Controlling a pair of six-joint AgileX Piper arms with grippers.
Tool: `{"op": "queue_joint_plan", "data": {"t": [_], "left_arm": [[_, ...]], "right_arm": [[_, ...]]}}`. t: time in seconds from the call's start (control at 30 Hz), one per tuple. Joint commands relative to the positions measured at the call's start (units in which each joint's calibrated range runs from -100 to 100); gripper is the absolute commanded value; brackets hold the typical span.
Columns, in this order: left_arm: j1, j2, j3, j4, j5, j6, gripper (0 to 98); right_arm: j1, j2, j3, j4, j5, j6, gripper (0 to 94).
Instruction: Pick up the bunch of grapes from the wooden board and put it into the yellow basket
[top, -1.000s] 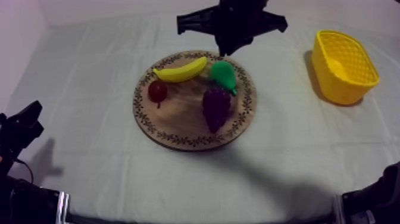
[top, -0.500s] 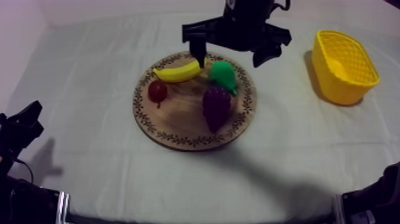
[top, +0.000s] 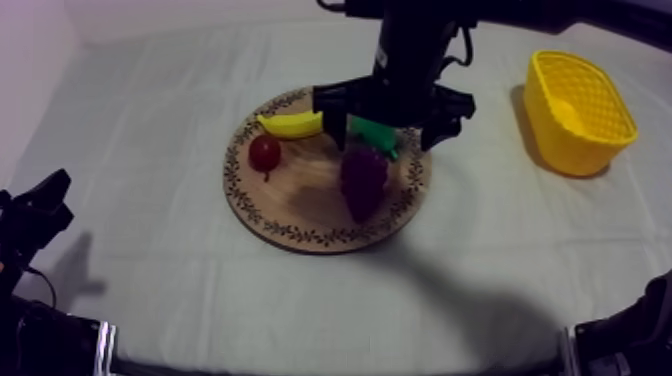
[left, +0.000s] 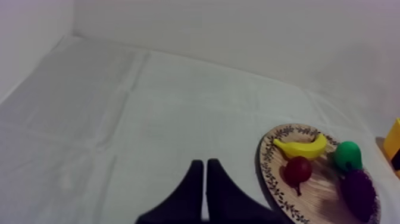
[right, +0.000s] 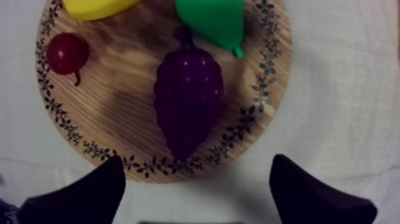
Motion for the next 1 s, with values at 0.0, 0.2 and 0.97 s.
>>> {"op": "queue_joint_plan", "data": {"t": [0.0, 0.2, 0.97], "left_arm": [[0.0, 0.0, -0.03, -0.01, -0.03, 0.01, 0.1], [0.0, 0.0, -0.03, -0.01, -0.03, 0.01, 0.1], [0.0, 0.0, -0.03, -0.01, -0.03, 0.01, 0.1]], "right_arm": [[0.04, 1.05, 1.1, -0.46, -2.53, 0.33, 93.1], [0.16, 5.46, 2.67, -1.42, -8.29, 0.39, 93.1], [2.13, 20.87, -4.38, -3.35, -13.37, 3.29, 67.0]]}}
